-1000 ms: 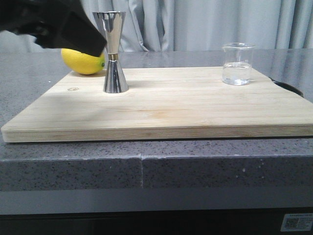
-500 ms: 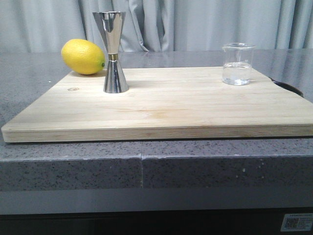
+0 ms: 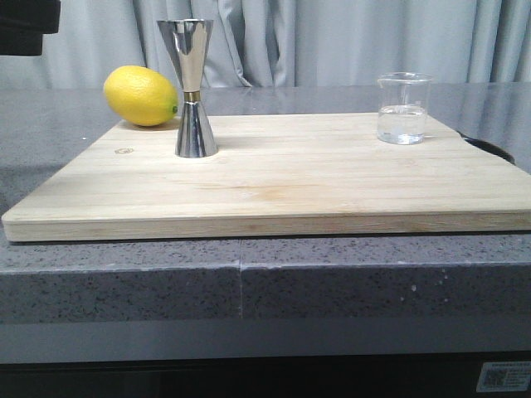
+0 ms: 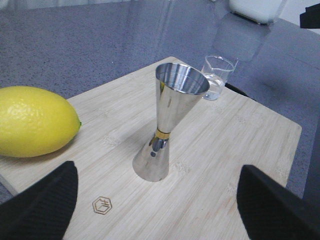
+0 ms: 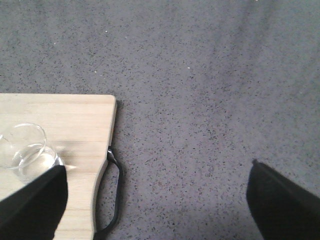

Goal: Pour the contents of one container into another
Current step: 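Move the left gripper down toward the steel jigger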

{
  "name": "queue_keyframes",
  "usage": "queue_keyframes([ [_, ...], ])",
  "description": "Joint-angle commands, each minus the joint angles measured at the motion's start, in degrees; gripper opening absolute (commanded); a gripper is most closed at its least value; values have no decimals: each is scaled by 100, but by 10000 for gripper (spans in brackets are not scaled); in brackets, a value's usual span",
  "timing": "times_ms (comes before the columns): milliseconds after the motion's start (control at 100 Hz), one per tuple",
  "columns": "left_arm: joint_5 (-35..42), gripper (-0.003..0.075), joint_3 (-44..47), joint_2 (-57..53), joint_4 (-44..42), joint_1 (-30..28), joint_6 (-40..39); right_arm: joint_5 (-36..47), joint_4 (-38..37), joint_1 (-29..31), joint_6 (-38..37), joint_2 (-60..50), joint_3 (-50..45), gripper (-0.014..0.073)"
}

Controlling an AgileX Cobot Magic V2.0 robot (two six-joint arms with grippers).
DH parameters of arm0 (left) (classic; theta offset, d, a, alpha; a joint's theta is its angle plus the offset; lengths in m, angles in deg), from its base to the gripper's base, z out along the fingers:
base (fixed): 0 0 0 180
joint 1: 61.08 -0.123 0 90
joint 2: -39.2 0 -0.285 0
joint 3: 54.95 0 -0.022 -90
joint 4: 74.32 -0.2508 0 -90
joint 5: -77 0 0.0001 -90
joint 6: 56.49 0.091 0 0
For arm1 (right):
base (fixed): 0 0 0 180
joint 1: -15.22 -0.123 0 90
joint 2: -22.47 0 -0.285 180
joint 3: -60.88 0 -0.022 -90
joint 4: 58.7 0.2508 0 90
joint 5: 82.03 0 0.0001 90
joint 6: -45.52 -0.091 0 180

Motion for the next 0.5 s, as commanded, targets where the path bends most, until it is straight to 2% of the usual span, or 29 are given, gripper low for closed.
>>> queue_keyframes([
  [0, -535, 585, -172, -110, 479, 20, 33, 351, -21, -22, 55, -65, 149, 655],
  [260, -601, 585, -172, -110, 552, 74, 69, 372, -21, -22, 55, -65, 149, 655],
  [490, -461, 585, -172, -110, 525, 558, 1090, 393, -21, -22, 55, -14, 149, 655],
])
